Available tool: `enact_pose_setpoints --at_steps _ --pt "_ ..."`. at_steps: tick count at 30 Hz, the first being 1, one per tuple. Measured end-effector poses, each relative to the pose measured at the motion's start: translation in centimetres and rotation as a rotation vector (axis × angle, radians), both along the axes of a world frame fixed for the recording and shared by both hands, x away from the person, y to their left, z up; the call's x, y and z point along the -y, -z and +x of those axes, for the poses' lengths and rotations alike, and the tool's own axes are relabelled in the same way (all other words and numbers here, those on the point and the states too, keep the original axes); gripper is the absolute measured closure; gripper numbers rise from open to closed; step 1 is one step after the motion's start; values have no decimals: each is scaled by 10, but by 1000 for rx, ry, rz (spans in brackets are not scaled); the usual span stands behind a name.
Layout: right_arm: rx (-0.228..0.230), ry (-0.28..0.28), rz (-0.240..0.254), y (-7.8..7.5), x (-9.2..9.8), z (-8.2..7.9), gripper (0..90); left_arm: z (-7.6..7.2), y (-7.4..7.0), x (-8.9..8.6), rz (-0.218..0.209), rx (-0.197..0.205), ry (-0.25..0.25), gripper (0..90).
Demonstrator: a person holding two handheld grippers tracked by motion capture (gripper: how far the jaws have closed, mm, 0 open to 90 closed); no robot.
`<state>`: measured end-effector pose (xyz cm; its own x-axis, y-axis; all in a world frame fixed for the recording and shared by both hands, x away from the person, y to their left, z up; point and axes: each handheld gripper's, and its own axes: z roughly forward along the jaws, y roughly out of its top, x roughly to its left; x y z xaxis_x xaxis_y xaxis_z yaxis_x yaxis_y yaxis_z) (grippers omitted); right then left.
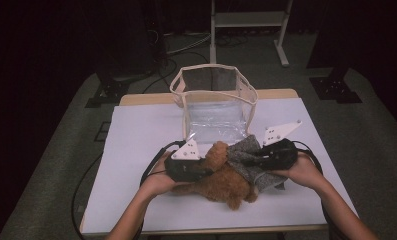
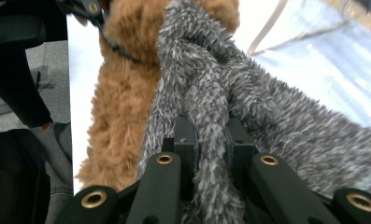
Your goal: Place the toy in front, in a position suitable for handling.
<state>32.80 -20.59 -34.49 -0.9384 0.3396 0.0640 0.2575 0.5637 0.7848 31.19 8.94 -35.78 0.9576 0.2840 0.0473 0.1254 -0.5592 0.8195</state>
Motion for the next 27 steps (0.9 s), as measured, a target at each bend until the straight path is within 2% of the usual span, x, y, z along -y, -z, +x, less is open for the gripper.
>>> enact_pose_setpoints --at_steps 3,5,7,12,14,16,23,27 --pt "-28 23 13 10 7 4 784 2 0 1 6 -3 -7 688" --pt "-30 36 31 10 13 5 784 3 -1 3 17 -4 -10 685" --pt "-13 41 53 2 16 3 784 4 -1 6 30 -4 -16 685" --pt "47 20 133 -29 13 -2 785 6 -4 12 76 7 -9 684" --pt "51 9 132 -32 6 -2 784 5 -5 13 77 4 -10 680" --pt "52 1 114 -27 -2 0 784 5 -4 12 83 0 -6 679" --pt "-47 -7 59 12 -12 9 786 8 0 7 76 -33 -2 632" --pt "-71 -11 60 19 -10 11 789 8 1 5 68 -46 9 575"
